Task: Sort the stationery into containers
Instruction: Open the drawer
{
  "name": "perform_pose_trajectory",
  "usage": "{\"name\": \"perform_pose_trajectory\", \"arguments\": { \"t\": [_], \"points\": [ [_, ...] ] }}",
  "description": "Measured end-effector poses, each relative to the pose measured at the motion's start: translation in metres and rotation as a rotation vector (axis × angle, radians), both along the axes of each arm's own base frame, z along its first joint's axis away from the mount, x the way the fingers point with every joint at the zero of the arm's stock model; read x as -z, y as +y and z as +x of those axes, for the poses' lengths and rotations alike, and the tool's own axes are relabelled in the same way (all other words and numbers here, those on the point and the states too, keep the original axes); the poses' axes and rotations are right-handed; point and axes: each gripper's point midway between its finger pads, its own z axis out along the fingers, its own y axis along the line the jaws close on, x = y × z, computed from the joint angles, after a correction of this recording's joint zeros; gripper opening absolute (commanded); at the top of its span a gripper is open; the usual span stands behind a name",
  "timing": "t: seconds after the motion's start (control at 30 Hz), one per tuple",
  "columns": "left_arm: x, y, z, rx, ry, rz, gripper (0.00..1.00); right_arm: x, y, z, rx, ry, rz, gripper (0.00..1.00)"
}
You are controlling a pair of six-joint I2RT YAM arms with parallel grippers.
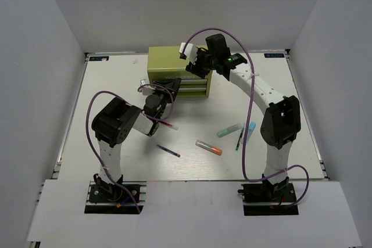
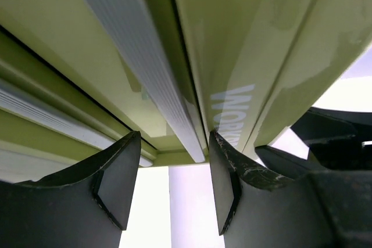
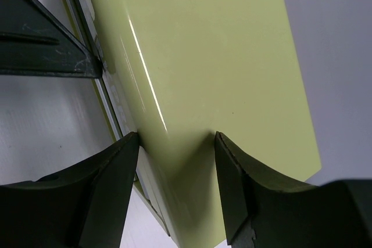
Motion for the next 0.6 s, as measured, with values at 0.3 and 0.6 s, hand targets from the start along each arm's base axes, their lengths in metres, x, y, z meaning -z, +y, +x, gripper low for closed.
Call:
{"name": "perform_pose_trajectory", "arguments": {
  "t": [0.3, 0.6],
  "points": [
    [0.0095, -0.0074, 0.0048, 0.008, 0.031, 0.004, 0.58, 0.0000, -0.0002, 0.0002, 0.001, -0.001, 0.000, 0.59],
    [0.0074, -0.0083, 0.0081, -0.005, 0.022, -0.022, 0.57, -0.0010, -0.0004, 0.0016, 0.005, -0.007, 0.000, 0.59]
  ]
}}
